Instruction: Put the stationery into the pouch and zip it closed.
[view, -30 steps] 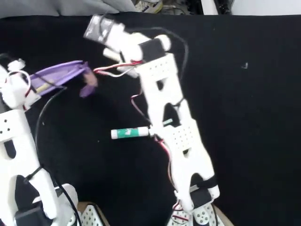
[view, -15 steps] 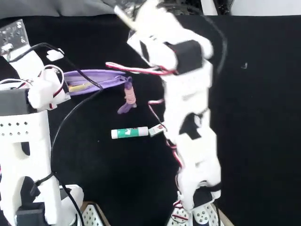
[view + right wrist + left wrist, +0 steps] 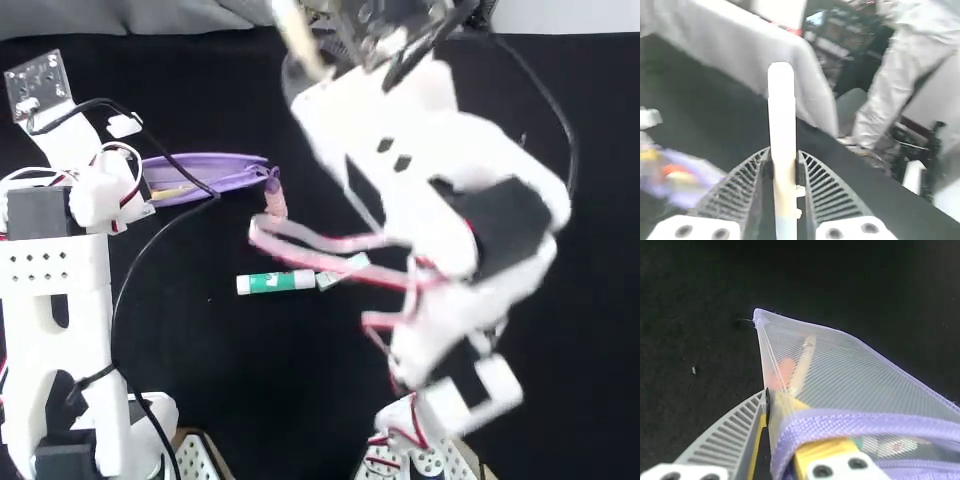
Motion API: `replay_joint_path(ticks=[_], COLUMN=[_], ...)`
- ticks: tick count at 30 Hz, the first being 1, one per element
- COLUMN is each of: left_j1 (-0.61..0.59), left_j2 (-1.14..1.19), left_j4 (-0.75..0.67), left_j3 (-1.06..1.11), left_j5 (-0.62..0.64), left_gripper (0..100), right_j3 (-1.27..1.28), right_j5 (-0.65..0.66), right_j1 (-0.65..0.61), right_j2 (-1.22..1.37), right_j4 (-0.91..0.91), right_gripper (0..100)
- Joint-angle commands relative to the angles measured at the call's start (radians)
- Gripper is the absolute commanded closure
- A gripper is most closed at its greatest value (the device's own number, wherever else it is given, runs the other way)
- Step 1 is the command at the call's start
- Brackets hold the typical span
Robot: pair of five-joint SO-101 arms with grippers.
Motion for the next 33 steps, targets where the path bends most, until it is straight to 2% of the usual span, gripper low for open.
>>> replay_joint_path(ticks=[1,10,24,33], left_j1=[0.01,0.01,0.01,0.01], left_j2=[-0.012,-0.02,-0.02,-0.02], left_j4=[-0.02,-0.025,-0.025,-0.025], left_j3=[-0.008,0.016,0.016,0.018], left_j5=[0.014,0.014,0.014,0.012], left_gripper=[97,97,97,97], right_j3=[0.202,0.616,1.307,1.695], right_j5=[0.002,0.002,0.028,0.028], right_j1=[-0.112,-0.126,-0.127,-0.219], right_j2=[-0.239,-0.383,-0.648,-0.831], right_j4=[-0.017,-0.279,-0.888,-1.254], right_gripper=[98.7,98.7,98.7,98.8])
